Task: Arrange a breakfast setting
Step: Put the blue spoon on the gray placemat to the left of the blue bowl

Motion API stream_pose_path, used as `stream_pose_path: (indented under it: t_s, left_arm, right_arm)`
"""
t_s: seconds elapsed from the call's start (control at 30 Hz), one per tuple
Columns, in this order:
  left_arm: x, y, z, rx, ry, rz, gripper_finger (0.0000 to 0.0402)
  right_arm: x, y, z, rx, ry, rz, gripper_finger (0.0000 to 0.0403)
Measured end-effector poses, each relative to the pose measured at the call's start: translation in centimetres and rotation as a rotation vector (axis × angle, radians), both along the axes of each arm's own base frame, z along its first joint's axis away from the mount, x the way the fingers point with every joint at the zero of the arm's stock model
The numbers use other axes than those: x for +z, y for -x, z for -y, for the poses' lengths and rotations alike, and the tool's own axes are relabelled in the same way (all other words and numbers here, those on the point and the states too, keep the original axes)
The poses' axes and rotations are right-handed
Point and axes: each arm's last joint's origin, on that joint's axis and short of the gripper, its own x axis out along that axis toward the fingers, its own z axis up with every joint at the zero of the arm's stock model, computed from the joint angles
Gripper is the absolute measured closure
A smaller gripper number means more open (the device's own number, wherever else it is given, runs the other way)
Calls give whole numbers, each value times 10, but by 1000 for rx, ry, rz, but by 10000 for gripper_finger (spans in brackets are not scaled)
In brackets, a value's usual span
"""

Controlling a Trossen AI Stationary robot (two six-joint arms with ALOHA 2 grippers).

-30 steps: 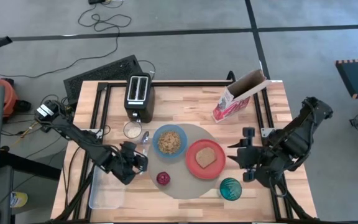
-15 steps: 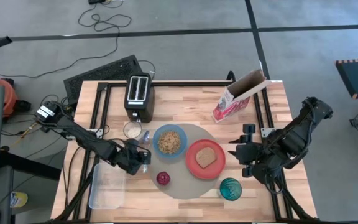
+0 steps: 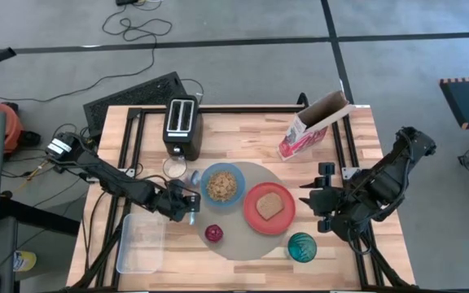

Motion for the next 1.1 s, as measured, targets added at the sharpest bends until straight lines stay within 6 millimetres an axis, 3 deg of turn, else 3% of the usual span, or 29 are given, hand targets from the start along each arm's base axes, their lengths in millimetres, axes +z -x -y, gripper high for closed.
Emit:
stream_pose_path:
  t_s: [0.2,0.43,0.97,1.1]
  left_arm:
    - [-1,-1,0,12,8,-3,384]
    - [-21,-11,1,-17,2,-44,384]
    - [-23,-14,2,-26,-7,-33,382]
    - [-23,-13,1,-14,-22,-42,360]
  right_arm:
    - [0,0,0,0,0,0,223]
    - [0,0,0,1,2,-1,223]
    - [0,0,0,-2,7,-2,223]
    - [0,0,0,-6,2,0,223]
